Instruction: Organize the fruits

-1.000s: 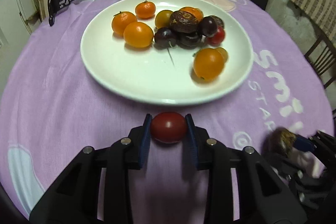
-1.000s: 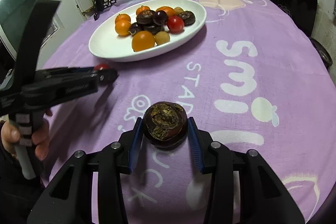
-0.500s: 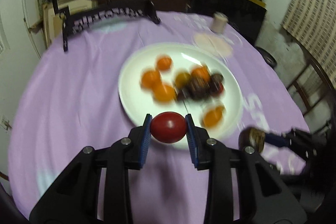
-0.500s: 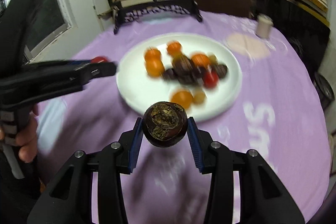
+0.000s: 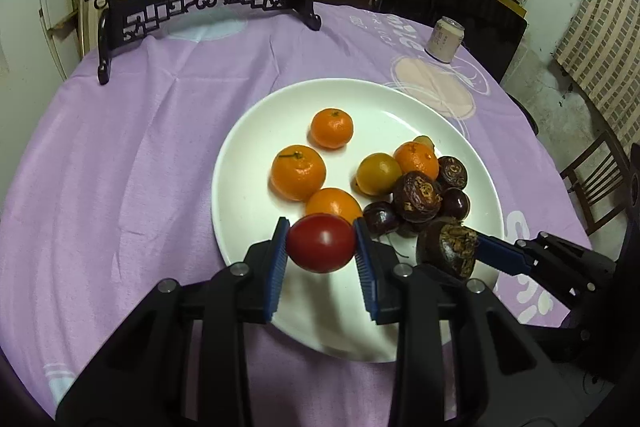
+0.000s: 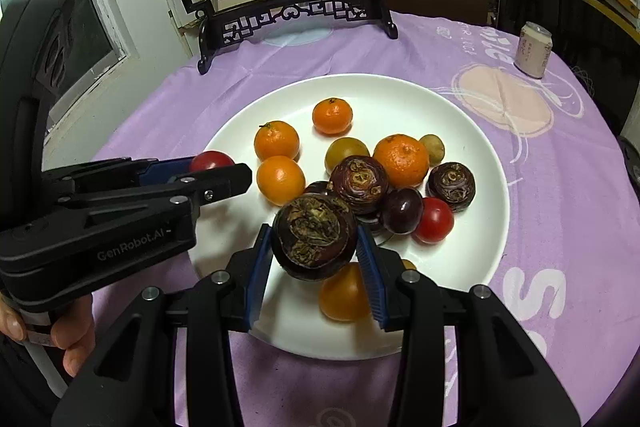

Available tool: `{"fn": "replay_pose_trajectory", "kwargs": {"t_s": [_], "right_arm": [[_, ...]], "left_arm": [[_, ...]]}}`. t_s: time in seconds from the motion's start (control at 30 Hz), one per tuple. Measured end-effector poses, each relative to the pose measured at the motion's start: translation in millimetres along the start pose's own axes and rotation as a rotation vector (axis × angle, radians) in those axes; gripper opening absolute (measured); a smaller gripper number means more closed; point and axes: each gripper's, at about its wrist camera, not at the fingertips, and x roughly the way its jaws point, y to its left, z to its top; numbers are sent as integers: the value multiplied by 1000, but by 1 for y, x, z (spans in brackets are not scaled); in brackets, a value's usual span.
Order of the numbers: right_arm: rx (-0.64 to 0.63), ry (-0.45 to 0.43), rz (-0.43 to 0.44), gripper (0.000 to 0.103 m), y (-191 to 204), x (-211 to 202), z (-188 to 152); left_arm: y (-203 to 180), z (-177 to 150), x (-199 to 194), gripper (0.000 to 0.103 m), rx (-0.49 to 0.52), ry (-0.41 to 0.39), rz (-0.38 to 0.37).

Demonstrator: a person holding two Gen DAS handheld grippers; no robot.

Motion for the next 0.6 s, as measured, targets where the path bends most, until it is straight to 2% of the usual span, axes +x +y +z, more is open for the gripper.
{"fn": "replay_pose_trajectory", "kwargs": {"t_s": [0.03,0.07,0.13,0.2,0.23,0.27,0.37,0.43,0.6], "right_arm": [[-5,-10,-13,43,0,0,0],[-6,-21,-26,55,-1,-1,0],[-5,-49,-69,69,-3,-6,-2],[-10,-68,-96,73,-5,-14,-7],[-7,-71,-101,79,-6,-17,-10],[-3,-73,-106,87,-7,-21,-13],[5,-83,-111,94,-6,-40,-29],[1,-85,-131,100,-2,-52,-42],[2,-40,-204,101,4,-60,-68]], "left_arm": [[0,0,0,37,-1,-2,5],[1,0,-1,57,-7,-8,7],[3,-1,-9,76,-19,-46,29],[4,-3,-17,76,-12,-73,41],[3,-6,-22,80,-7,-79,35],[3,-9,-25,91,-10,-78,30],[4,-25,-43,96,-27,-92,9],[2,-37,-53,96,-22,-101,24],[-11,-74,-81,101,30,-138,99]]}}
